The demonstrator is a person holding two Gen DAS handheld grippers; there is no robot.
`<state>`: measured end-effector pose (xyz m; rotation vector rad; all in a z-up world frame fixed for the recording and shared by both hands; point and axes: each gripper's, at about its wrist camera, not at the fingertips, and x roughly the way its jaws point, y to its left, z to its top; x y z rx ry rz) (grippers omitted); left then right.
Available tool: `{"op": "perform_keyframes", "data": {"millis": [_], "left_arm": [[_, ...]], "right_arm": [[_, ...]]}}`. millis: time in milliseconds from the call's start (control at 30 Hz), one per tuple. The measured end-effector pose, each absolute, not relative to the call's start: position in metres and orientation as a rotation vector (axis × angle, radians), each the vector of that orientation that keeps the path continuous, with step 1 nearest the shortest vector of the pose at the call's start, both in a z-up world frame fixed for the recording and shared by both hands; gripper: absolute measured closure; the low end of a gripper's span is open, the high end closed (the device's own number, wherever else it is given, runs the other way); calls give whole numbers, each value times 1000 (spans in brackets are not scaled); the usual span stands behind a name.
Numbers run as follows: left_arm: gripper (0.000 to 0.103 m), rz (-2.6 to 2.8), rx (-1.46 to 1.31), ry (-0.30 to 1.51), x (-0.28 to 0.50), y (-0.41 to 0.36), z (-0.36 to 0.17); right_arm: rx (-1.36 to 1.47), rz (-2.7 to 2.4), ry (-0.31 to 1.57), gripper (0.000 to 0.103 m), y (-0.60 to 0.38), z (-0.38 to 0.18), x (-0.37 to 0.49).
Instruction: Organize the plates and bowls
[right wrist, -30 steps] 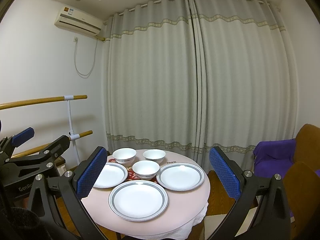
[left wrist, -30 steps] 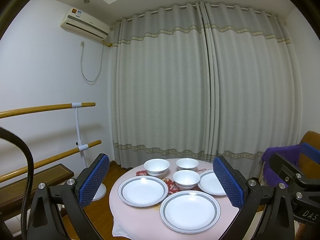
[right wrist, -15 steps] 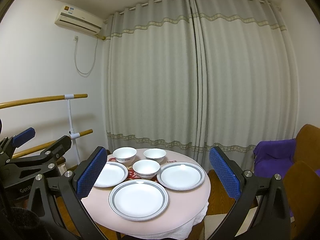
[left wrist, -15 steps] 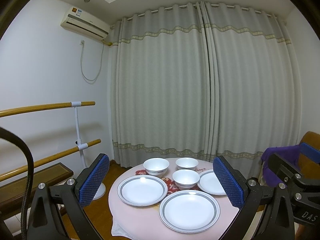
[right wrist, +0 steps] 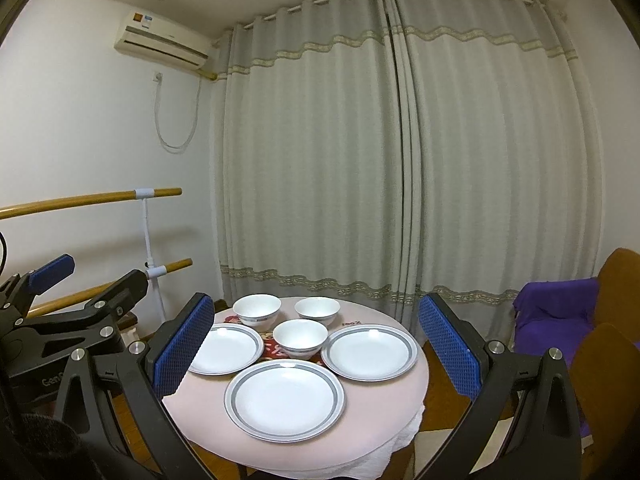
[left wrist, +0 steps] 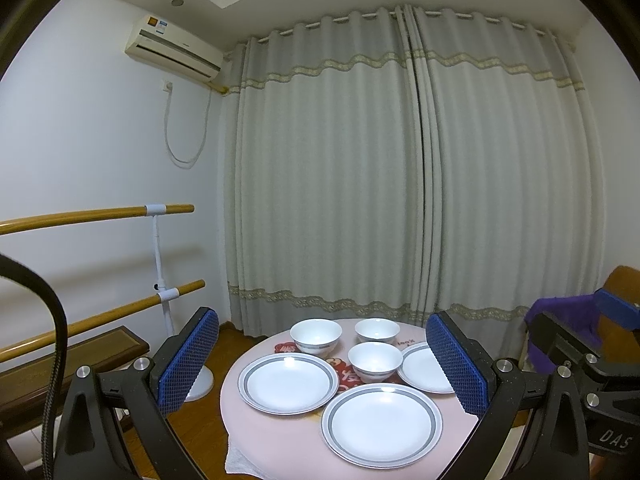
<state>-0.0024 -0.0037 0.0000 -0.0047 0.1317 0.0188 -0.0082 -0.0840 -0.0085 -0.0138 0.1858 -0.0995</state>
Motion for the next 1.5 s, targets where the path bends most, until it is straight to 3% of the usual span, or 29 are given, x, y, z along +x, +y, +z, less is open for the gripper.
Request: {"op": "perform_keyframes", "data": {"millis": [1500], "left_arm": [[0,23,-1,129,4,-5,-7]], "right_arm": [[-4,-82,189,0,-84,-9,-5]]}}
